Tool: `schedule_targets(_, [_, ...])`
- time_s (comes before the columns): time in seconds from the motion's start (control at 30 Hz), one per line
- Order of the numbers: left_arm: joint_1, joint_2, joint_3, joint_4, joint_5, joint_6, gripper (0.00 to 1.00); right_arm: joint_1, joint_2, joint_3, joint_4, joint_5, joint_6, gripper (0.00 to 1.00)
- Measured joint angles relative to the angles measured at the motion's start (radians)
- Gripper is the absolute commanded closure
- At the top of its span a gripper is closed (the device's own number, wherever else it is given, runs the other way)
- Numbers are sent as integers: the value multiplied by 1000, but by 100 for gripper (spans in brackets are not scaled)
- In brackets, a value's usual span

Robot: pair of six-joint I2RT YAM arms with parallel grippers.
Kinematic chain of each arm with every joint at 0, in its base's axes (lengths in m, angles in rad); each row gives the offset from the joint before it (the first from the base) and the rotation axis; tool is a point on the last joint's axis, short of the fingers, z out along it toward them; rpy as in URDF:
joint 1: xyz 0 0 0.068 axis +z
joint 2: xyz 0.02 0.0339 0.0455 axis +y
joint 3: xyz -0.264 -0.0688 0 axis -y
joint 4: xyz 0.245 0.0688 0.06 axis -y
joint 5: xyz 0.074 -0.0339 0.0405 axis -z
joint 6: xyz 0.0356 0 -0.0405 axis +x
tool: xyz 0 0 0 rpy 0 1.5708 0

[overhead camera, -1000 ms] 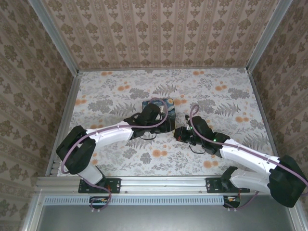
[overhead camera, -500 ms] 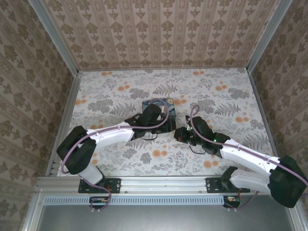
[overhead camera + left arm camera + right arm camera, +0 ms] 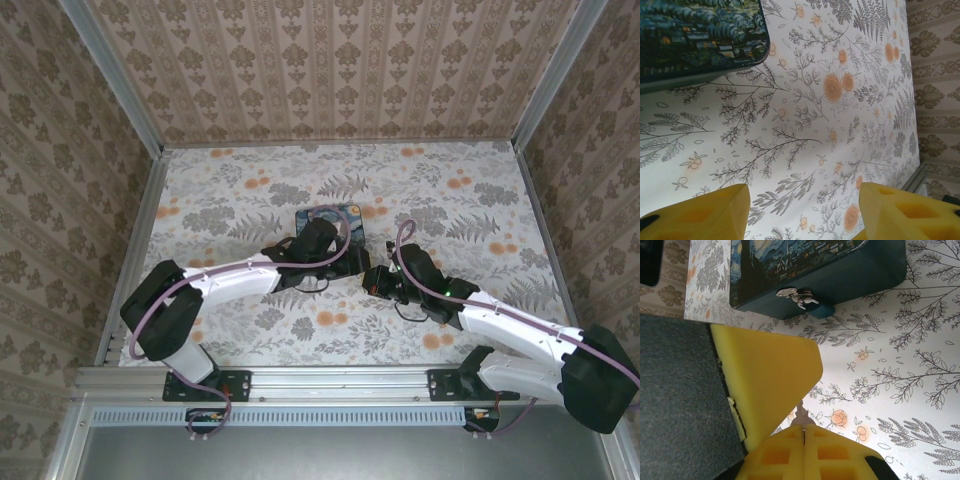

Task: Unlock a padlock with a key

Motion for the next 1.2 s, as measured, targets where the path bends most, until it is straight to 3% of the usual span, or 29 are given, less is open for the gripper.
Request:
schedule_targets(0.17, [0, 23, -20, 55, 36, -73, 45, 0, 0, -9, 1, 0, 0, 100])
schedule_targets(0.67, [-4, 28, -39, 122, 69, -159, 75, -1, 0, -12, 8, 0, 5, 100])
schedule_targets(0.97, [-8, 28, -40, 130, 68, -156, 100, -3, -1, -13, 10, 0, 11, 100])
schedule_targets(1.2, [-8, 28, -48, 133, 63, -151, 100, -7, -4, -13, 11, -4, 11, 100])
